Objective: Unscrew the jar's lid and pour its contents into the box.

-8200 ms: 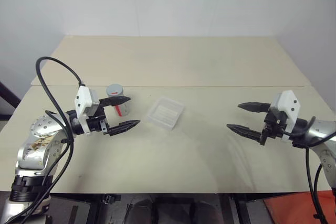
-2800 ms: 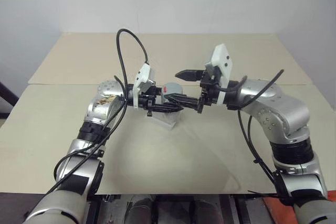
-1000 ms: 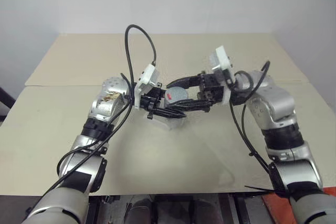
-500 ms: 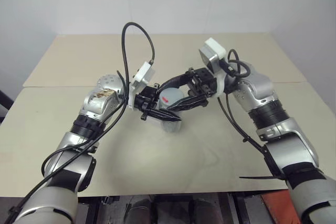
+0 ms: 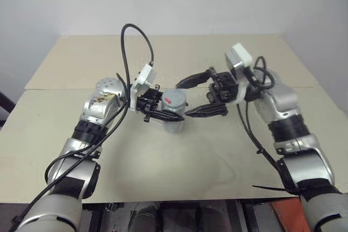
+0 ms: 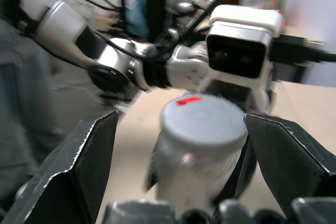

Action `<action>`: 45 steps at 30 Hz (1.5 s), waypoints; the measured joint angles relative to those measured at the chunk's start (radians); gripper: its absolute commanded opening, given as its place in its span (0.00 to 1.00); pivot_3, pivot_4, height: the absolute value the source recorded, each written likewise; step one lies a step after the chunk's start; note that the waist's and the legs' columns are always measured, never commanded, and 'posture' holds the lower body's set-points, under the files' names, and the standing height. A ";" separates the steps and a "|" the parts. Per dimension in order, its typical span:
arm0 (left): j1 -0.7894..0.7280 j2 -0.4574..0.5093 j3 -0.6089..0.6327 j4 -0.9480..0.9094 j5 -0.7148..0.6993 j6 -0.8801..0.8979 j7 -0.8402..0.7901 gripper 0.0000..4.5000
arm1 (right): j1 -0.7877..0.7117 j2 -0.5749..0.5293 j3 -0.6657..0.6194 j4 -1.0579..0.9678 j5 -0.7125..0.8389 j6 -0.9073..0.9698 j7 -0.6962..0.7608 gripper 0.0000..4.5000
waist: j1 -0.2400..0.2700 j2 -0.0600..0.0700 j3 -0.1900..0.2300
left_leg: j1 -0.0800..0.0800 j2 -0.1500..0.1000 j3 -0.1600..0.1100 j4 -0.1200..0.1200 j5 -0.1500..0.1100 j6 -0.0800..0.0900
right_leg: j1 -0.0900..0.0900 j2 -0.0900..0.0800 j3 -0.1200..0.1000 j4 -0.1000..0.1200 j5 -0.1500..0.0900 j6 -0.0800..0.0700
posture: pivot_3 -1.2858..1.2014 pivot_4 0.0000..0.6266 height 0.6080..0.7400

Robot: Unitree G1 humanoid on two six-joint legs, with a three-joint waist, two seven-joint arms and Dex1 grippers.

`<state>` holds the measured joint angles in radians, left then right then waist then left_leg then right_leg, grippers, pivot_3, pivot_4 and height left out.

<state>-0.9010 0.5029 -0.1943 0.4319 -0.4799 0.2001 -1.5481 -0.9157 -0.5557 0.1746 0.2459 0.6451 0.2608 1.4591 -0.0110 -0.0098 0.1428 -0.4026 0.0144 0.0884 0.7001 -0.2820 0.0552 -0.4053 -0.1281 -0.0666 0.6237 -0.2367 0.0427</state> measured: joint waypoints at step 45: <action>0.036 -0.062 0.089 0.014 0.095 0.007 0.121 0.45 | 0.101 0.146 0.010 -0.394 -0.227 0.337 -0.670 0.98 | -0.004 0.000 0.000 | 0.001 -0.001 0.001 -0.001 0.000 0.000 | 0.000 -0.001 0.000 0.001 0.000 0.000 | 0.52 0.24 1.00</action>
<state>-0.8652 0.4409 -0.1049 0.4461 -0.3851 0.2071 -1.4272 -0.8143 -0.4098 0.1849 -0.1480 0.4181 0.5980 0.7892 -0.0151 -0.0098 0.1428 -0.4018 0.0132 0.0894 0.6993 -0.2819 0.0551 -0.4054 -0.1287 -0.0665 0.6243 -0.2367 0.0427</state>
